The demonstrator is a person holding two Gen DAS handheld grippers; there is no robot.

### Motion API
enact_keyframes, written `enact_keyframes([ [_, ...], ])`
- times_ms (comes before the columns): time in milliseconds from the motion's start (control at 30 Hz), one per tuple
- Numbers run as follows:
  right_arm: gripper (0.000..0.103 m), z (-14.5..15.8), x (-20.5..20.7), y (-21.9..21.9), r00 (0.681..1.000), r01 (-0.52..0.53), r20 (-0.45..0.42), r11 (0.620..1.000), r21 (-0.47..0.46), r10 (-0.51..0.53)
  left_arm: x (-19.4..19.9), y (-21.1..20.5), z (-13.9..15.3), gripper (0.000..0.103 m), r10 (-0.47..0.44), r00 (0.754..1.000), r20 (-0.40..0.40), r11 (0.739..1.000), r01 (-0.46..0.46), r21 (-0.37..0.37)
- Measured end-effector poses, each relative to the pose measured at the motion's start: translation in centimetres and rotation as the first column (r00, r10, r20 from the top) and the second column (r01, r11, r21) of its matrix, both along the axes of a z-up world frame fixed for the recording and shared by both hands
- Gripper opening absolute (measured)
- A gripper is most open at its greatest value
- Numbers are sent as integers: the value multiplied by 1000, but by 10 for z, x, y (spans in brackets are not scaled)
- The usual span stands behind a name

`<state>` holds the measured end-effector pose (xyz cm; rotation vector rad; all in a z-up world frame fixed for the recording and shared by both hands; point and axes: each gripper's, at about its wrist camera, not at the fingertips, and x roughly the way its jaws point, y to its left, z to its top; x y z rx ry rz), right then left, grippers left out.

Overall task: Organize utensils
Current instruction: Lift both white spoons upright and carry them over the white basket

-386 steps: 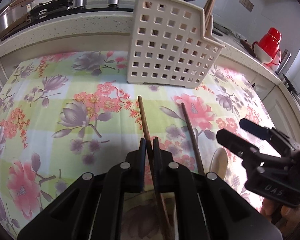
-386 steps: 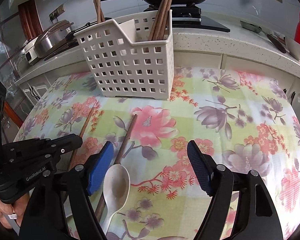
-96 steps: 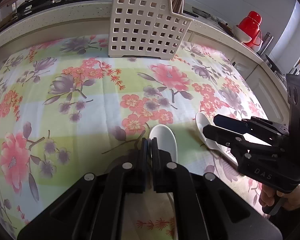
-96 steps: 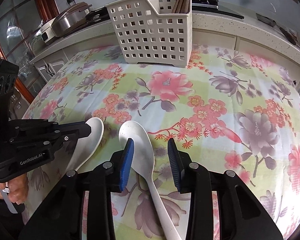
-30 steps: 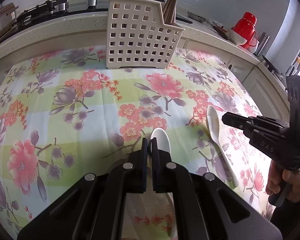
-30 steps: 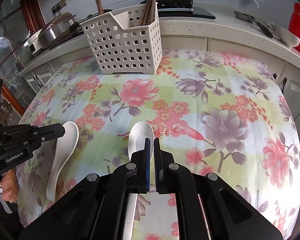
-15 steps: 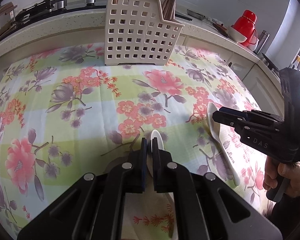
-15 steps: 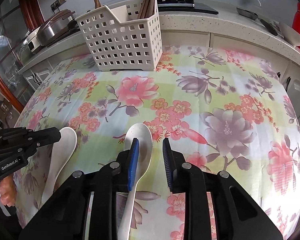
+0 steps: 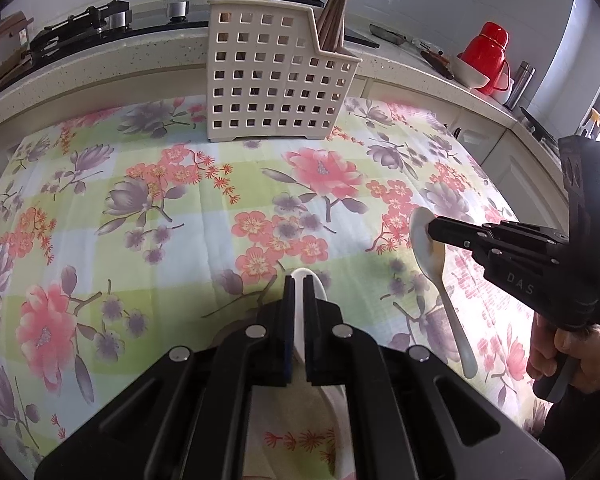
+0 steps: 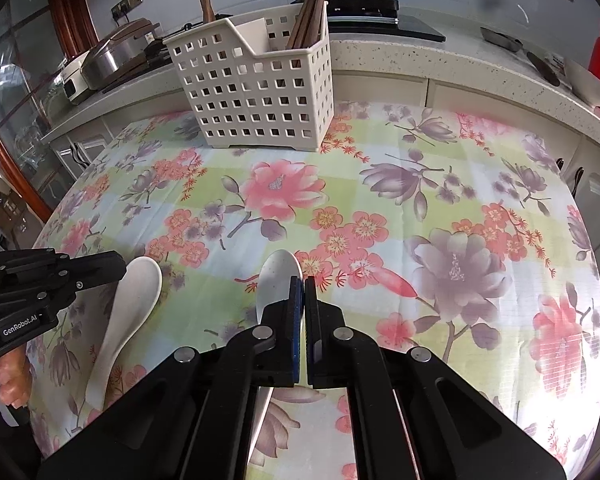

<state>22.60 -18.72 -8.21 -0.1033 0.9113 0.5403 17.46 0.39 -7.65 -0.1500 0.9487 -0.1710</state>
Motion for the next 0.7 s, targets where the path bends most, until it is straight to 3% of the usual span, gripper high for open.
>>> enact_keyframes([
  [267,2,25,-16,-9,998,6,55,1000,29,-7,-7,7,8,5,8,1000,25,1000,-8,2],
  [300,2,27,-17,-10,998,7,59,999,31,-9,-8,10,8,10,18,999,28,1000,-18,-2],
  [333,2,28,-18,-11,998,9,61,999,33,-11,-8,16,8,28,33,999,19,999,-32,-13],
  [367,2,29,-19,-12,998,11,63,999,35,-13,-8,19,6,32,38,999,18,999,-38,-19],
  [567,2,33,-22,-13,997,15,76,999,37,-18,-5,23,-5,30,32,999,-14,999,-33,-33],
  [700,2,32,-23,-10,997,10,74,999,36,-13,1,19,-14,22,28,999,-38,999,-29,-36],
])
